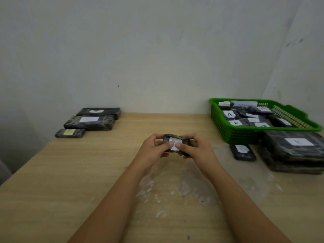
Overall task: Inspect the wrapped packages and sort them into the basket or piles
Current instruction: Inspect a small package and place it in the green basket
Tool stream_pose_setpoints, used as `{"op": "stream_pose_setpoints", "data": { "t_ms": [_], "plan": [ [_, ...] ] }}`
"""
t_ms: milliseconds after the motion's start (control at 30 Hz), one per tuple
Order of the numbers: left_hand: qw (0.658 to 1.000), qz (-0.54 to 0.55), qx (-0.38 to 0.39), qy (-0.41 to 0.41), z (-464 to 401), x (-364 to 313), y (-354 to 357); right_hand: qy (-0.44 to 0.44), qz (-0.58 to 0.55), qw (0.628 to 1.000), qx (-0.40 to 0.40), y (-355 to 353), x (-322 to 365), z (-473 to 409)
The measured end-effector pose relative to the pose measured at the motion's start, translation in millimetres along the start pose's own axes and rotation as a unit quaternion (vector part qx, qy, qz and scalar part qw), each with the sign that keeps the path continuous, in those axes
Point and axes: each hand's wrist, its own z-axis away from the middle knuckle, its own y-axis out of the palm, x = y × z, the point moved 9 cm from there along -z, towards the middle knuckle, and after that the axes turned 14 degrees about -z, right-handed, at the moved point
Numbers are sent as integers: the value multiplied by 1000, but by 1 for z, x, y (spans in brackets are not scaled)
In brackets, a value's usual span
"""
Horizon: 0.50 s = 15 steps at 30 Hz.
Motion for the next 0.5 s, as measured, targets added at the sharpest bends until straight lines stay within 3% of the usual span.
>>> {"op": "stream_pose_setpoints", "data": {
  "t_ms": [133,500],
  "plan": [
    [999,10,-14,36,2,-3,-7,-16,-4,1000,19,1,3,-4],
    [998,47,-36,29,4,-3,-8,-44,-8,999,10,0,3,-1]
  ]
}}
